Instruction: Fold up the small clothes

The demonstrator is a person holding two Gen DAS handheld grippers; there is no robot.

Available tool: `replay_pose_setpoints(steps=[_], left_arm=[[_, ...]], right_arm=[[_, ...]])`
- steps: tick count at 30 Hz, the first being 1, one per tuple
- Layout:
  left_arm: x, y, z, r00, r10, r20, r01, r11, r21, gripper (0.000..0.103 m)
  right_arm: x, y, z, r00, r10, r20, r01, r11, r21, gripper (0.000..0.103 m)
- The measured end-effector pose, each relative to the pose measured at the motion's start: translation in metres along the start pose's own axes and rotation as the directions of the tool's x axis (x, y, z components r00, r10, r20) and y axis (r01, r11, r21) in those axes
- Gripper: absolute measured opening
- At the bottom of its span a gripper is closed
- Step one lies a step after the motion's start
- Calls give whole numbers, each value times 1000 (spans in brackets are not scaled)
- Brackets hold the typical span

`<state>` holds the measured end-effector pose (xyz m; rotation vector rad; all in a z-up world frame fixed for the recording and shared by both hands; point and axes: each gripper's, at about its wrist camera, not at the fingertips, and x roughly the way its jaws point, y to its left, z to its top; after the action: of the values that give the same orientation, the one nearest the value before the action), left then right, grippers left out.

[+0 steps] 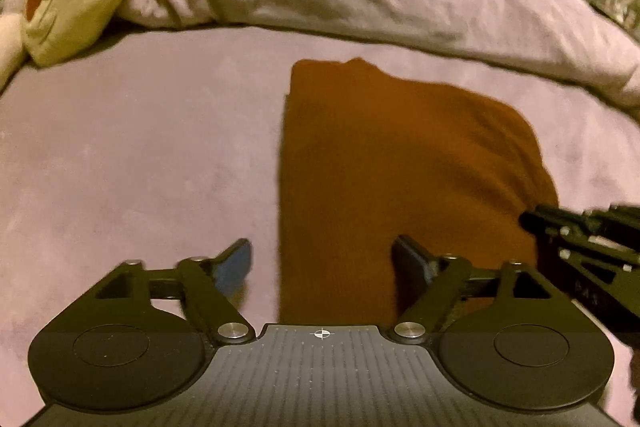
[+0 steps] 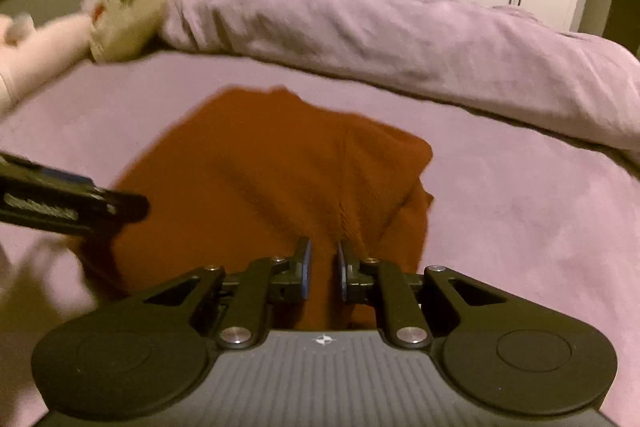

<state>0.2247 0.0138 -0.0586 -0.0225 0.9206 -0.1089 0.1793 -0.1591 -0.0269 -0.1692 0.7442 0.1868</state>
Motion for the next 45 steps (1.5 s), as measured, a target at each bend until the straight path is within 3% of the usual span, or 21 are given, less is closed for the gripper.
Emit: replay_pose_setpoints(steps=[3,5,15,22,29,33,35,37,39,44,45], left_arm=[[7,4,1,1000,-10,-25,8,998,-59,96],[4,10,3,999,-15,-41,10,993,-116,96],[-28,8,-5,1000,14,-14,-16,993,-113,95],[-26,5,-9,999,21,-29,-23,996,-83,96],[-13,3,-12,998,26,-49,-29,997,-72,102],[-1,8,-14,998,-1,-60,-3,997,-73,103],[-7,19,-13,997,-31,-66,22,991,-130,103],[-23,31,-10,998,-51,-34,43,980,-196,103],[-37,36,-4,999,-27,23,32,976,-215,103],[-37,35,29,988,37,148,8,958,-288,103],[-31,32,36,985,64,162,-13,953,-301,103]], right_arm=[[12,0,-8,997,-82,-4,82,995,-65,12],[15,-4,-2,997,-79,-24,78,996,-44,13],[-48,8,-5,998,21,64,-26,996,87,14],[-29,17,-15,1000,-23,-20,23,999,31,15],[-18,22,-17,997,-57,-50,55,998,-31,17],[-10,19,-20,997,-57,-48,55,998,-43,22],[-9,16,-18,997,-56,-55,54,998,-23,34],[-15,6,-15,998,-23,-58,26,998,49,37],[-29,-6,-13,999,13,-32,-8,989,149,37],[-40,-10,4,994,-46,95,18,962,274,37],[-37,-9,10,989,-73,126,32,951,307,42]])
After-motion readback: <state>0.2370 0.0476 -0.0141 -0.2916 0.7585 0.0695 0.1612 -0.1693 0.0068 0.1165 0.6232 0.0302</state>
